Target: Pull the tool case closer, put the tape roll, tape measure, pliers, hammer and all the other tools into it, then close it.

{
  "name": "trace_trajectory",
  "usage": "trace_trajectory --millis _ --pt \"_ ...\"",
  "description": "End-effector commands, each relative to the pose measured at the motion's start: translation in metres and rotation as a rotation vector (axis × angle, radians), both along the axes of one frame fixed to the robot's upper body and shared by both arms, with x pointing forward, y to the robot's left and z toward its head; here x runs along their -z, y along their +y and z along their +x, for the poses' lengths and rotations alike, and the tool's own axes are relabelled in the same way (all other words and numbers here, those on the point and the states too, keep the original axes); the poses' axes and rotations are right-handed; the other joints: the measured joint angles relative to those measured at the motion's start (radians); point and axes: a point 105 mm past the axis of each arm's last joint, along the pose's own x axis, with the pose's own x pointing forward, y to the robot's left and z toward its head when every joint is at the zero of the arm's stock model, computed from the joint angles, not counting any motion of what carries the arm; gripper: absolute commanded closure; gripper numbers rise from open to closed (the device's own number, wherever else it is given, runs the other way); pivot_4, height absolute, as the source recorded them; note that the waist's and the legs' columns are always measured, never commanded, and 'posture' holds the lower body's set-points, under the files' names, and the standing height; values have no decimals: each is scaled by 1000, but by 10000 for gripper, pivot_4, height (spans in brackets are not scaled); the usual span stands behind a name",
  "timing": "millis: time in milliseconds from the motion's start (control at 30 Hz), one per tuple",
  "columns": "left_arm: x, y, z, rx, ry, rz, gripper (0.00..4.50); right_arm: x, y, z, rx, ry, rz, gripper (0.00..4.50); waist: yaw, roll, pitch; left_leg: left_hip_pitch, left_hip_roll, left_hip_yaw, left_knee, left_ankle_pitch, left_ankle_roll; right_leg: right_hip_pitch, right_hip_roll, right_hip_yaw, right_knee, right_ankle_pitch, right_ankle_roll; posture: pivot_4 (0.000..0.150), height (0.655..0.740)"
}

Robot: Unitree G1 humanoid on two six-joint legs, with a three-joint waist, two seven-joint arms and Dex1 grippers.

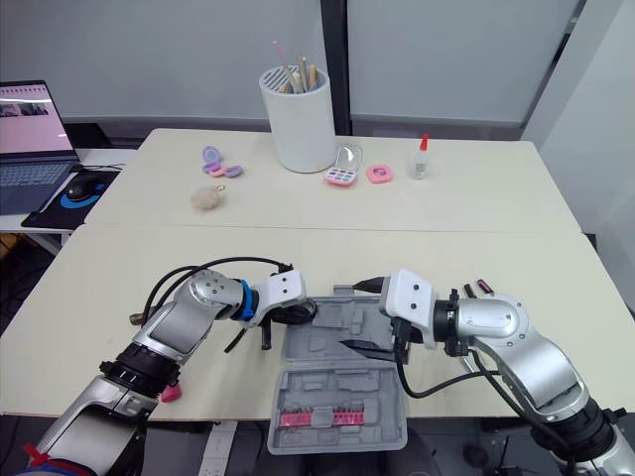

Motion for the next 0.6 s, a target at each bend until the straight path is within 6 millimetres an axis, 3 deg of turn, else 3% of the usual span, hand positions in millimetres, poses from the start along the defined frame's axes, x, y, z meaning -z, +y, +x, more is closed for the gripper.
trace_trajectory --millis 33,100,333,600 --pt "-6 -1 -2 12 -9 -11 39781 -6 -3 0 1 -39 5 0 0 0 0 0 0 0 0 0 0 0 0 0 0 0 0 1500 7400" --pt "-5 0 1 -5 -24 -3 35511 -5 -3 0 1 -34 7 0 0 0 0 0 0 0 0 0 0 0 0 0 0 0 0 1500 7400" --pt "-7 0 2 -7 -32 -8 35511 -4 -3 -1 2 -28 7 0 0 0 0 0 0 0 0 0 0 0 0 0 0 0 0 1500 7400" --pt "-28 4 -3 4 -33 -54 35511 -4 -4 1 3 -24 10 0 0 0 0 0 0 0 0 0 0 0 0 0 0 0 0 1500 7400"
